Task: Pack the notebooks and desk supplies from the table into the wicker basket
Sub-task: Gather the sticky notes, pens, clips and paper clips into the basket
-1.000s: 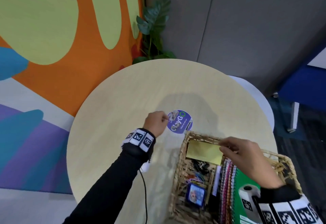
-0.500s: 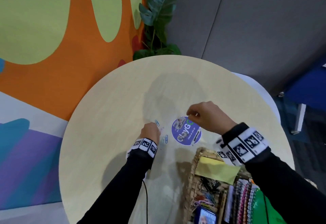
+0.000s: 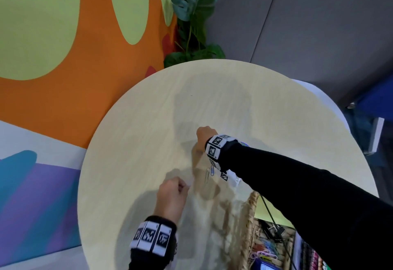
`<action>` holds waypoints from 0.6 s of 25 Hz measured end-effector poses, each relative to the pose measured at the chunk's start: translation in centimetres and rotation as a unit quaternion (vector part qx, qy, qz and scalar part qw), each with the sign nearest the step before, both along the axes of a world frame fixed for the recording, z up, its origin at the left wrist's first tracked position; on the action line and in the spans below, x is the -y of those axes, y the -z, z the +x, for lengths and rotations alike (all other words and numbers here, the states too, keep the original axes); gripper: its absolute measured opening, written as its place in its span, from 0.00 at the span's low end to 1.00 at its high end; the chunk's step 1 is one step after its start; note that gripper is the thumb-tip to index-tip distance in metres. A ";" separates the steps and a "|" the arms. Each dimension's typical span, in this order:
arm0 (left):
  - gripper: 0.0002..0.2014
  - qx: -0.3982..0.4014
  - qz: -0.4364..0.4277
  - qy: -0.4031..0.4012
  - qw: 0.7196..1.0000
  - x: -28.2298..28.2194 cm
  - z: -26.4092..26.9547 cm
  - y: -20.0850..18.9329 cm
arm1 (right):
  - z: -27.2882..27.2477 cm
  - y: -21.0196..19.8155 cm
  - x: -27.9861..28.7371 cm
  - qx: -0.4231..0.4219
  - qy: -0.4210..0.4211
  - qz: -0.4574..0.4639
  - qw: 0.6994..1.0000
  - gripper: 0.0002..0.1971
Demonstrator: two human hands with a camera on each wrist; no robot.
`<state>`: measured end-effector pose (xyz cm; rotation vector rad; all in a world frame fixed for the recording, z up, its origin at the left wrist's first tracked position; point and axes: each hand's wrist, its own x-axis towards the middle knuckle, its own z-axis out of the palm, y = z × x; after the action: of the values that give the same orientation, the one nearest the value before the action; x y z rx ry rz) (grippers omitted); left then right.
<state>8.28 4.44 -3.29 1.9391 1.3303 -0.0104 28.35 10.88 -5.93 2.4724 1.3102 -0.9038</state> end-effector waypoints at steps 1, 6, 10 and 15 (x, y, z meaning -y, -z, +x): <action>0.07 0.008 -0.001 -0.007 1.000 0.1 -1.1 0.1 | -0.2 0.4 0.0 0.002 0.018 -0.005 1.000 0.12; 0.08 0.020 0.005 -0.024 0.999 0.7 -3.9 0.3 | 0.0 3.3 -1.3 0.012 0.037 -0.020 0.999 0.18; 0.11 0.031 0.006 -0.005 0.999 1.6 -3.3 -0.4 | -0.2 1.2 -0.4 0.005 0.055 0.013 0.998 0.20; 0.12 0.044 0.023 0.047 0.998 2.9 -1.9 -2.4 | -0.8 -8.3 3.0 -0.023 0.002 0.079 0.997 0.10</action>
<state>6.43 1.51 -0.90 2.0153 1.1902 0.0602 27.56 7.86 2.36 2.5866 1.4434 -0.8957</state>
